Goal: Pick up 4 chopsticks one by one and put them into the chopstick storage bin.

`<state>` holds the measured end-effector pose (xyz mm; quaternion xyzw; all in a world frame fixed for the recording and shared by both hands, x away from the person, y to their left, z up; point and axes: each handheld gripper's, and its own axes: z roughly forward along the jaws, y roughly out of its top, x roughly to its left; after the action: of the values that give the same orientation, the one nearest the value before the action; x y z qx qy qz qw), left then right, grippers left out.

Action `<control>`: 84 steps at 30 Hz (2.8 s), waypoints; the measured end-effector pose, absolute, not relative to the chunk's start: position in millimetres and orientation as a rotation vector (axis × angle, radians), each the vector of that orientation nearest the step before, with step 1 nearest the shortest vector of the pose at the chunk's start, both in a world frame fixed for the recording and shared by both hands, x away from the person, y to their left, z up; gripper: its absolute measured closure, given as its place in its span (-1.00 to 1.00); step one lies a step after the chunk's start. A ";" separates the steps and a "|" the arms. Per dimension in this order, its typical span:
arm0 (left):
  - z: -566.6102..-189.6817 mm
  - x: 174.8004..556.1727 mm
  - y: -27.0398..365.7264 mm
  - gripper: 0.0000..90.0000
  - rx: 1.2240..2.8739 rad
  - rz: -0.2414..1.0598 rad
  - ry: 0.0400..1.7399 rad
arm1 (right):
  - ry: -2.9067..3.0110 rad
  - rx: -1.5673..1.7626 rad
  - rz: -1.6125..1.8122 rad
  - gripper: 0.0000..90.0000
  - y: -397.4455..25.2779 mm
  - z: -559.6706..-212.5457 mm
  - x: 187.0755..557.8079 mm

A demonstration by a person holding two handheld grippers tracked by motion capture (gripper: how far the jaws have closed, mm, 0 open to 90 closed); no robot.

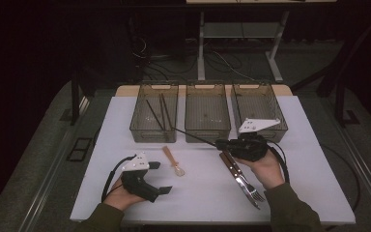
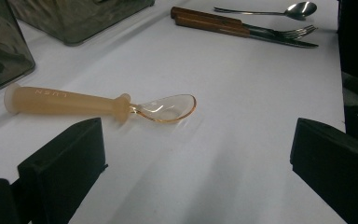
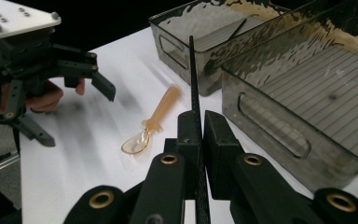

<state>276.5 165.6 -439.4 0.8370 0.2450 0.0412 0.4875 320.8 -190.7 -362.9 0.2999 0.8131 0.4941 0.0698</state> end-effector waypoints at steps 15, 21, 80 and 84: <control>-438.2 276.0 165.4 -0.95 2.041 0.099 0.579 | 2.386 0.975 1.519 0.89 -165.7 -358.9 351.3; -437.6 275.6 164.8 -0.95 2.040 0.099 0.575 | 2.351 1.017 1.501 0.89 -155.0 -355.1 366.1; -435.0 275.3 165.0 -0.95 2.013 0.085 0.559 | 2.331 1.196 1.189 0.89 5.8 -369.2 486.5; -434.5 275.0 165.1 -0.95 2.016 0.087 0.554 | 2.345 1.195 1.162 0.87 11.6 -373.0 485.4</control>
<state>275.0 165.1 -434.5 0.8339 0.2291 0.0360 0.5008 485.4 11.6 -373.0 0.4117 0.8079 0.4003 0.1322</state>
